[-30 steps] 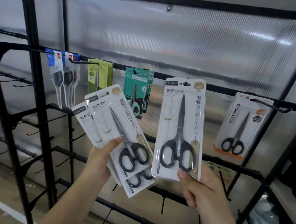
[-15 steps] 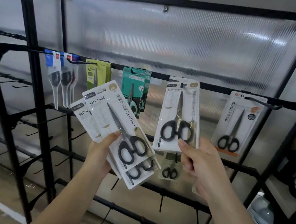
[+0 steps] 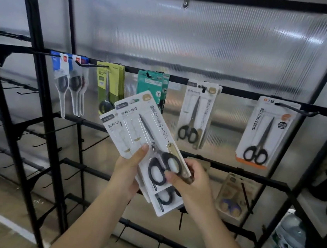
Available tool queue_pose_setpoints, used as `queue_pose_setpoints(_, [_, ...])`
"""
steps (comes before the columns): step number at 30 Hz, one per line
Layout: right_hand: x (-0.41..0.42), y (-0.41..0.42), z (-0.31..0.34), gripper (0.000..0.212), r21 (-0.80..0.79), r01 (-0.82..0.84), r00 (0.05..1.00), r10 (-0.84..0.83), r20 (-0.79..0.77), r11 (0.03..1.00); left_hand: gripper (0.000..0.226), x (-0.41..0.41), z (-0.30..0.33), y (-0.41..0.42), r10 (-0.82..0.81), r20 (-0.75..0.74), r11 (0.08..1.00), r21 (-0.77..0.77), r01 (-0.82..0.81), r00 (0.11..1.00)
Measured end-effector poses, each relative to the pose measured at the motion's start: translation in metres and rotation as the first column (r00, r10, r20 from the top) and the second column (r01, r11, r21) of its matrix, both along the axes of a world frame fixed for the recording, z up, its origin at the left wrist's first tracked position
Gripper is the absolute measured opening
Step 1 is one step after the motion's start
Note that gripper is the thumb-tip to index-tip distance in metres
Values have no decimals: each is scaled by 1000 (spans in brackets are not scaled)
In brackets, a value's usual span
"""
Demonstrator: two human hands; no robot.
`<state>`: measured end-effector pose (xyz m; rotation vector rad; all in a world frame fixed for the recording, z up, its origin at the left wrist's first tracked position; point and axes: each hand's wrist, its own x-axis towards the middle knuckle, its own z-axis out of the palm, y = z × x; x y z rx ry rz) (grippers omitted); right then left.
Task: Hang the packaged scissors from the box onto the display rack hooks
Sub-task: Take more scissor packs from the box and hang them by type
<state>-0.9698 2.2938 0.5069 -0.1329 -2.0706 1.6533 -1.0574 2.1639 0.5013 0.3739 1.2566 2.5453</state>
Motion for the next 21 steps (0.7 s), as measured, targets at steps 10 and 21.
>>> queue_pose_setpoints(10, [12,-1,-12,24,-225,174,934,-233,-272,959,115,10,1,16,-178,-90,981,59,183,980])
queue_pose_setpoints(21, [21,4,-29,21,-377,200,871,-340,-354,905,36,-1,-10,13,-69,-101,994,73,77,992])
